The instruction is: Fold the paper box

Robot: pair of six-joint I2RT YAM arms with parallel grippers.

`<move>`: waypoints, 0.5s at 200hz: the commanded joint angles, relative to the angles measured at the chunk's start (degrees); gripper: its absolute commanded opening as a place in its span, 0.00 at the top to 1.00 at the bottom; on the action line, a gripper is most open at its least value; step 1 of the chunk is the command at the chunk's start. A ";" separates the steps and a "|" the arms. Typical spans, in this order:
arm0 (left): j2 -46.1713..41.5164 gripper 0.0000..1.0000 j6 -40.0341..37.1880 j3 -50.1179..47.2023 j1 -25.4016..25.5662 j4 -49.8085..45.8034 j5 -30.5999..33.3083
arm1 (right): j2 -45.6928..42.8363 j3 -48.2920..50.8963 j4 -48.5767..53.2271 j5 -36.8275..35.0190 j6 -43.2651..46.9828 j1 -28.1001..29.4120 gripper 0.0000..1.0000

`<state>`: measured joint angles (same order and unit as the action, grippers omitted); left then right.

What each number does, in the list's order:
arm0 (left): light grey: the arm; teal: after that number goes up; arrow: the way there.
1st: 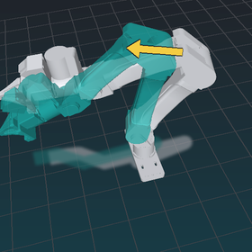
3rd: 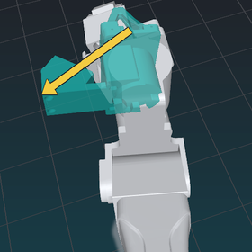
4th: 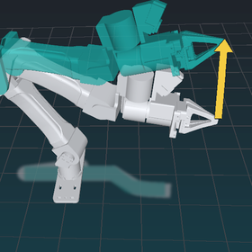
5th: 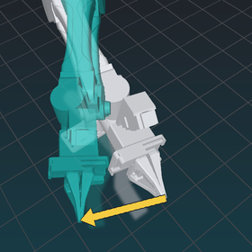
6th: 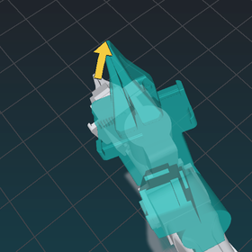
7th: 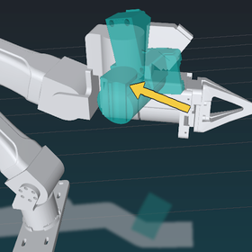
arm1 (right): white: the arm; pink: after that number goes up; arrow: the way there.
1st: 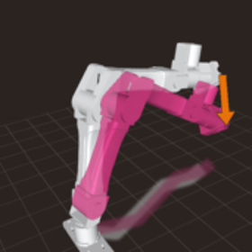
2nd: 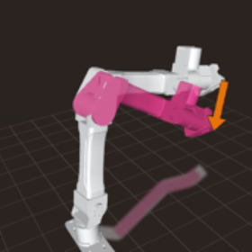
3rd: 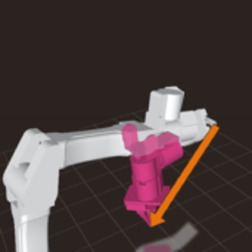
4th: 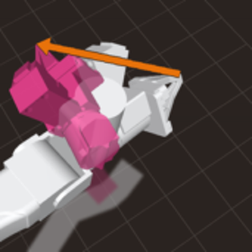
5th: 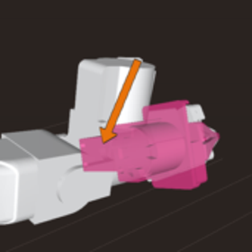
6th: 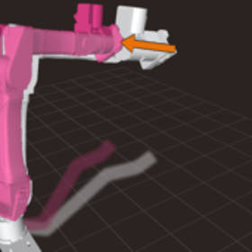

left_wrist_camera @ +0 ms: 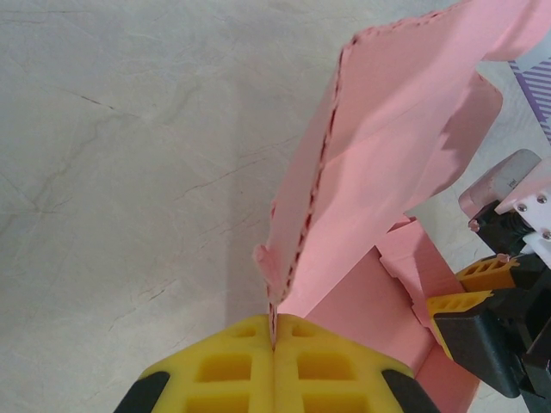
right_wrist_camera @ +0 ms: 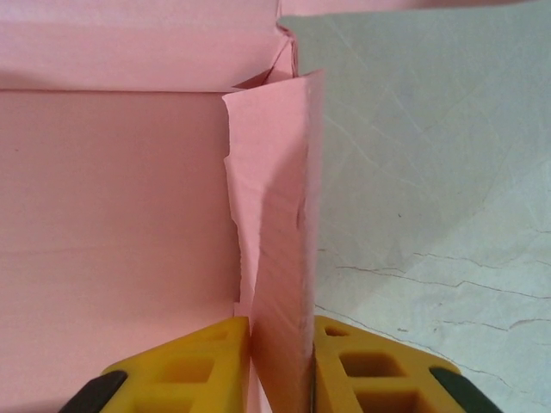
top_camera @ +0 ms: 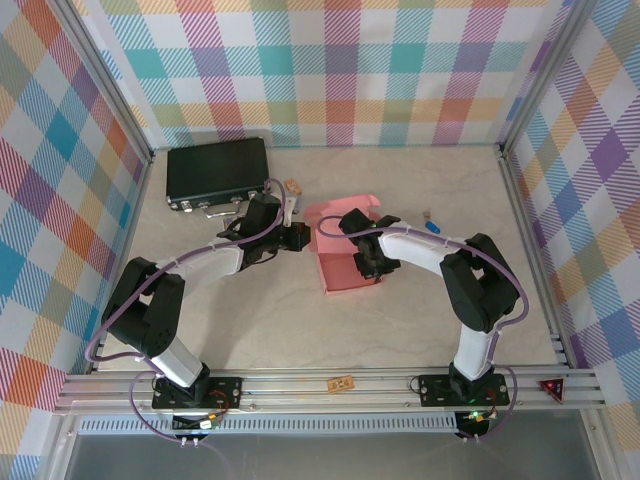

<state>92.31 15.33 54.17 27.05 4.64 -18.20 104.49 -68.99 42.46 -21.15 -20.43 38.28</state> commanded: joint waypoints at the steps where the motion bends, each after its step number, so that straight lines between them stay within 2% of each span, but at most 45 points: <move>1: -0.63 1.00 -1.09 0.92 -0.32 0.41 -0.36 | -0.38 0.50 2.95 -0.92 0.47 -0.11 0.77; 100: -0.08 1.00 -1.72 2.03 -0.33 -0.01 -0.45 | 1.00 1.58 4.64 -4.37 -1.39 0.46 0.82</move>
<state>92.31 15.11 54.19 27.07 4.45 -18.92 104.51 -68.40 42.98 -22.63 -20.51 38.35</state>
